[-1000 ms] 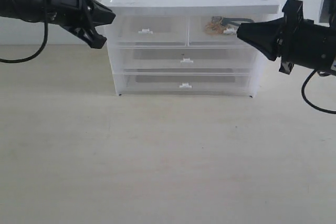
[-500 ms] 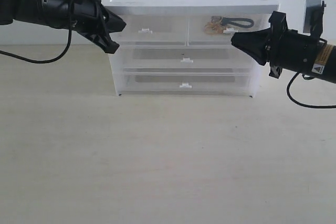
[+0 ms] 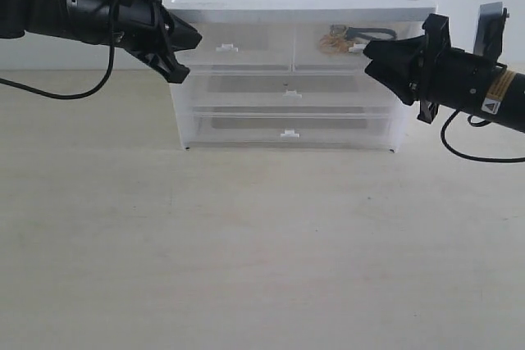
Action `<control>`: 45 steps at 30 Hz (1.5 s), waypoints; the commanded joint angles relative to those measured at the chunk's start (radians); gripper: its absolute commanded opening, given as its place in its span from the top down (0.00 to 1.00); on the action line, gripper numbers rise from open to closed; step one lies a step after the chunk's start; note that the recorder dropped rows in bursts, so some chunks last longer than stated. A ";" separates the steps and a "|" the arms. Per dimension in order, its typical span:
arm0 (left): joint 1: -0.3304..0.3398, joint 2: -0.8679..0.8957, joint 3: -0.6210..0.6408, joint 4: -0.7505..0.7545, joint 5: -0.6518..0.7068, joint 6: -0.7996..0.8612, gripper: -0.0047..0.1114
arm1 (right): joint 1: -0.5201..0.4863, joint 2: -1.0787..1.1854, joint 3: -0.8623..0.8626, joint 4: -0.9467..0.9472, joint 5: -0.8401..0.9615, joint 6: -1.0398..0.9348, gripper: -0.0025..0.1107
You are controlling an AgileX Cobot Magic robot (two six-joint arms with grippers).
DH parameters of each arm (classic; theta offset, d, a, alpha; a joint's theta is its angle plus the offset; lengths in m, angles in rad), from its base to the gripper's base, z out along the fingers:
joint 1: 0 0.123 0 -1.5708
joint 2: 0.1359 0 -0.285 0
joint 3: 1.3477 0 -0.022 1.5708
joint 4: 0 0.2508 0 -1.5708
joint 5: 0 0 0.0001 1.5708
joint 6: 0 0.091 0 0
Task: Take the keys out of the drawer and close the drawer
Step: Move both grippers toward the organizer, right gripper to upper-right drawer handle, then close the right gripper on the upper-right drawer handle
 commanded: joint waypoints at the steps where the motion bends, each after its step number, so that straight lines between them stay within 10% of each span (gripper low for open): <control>1: 0.000 -0.007 -0.016 -0.043 -0.040 0.008 0.92 | -0.003 -0.001 -0.015 -0.008 -0.010 0.023 0.59; 45: 0.000 -0.007 -0.016 -0.043 -0.066 0.012 0.92 | 0.055 -0.001 -0.064 0.056 0.050 0.002 0.59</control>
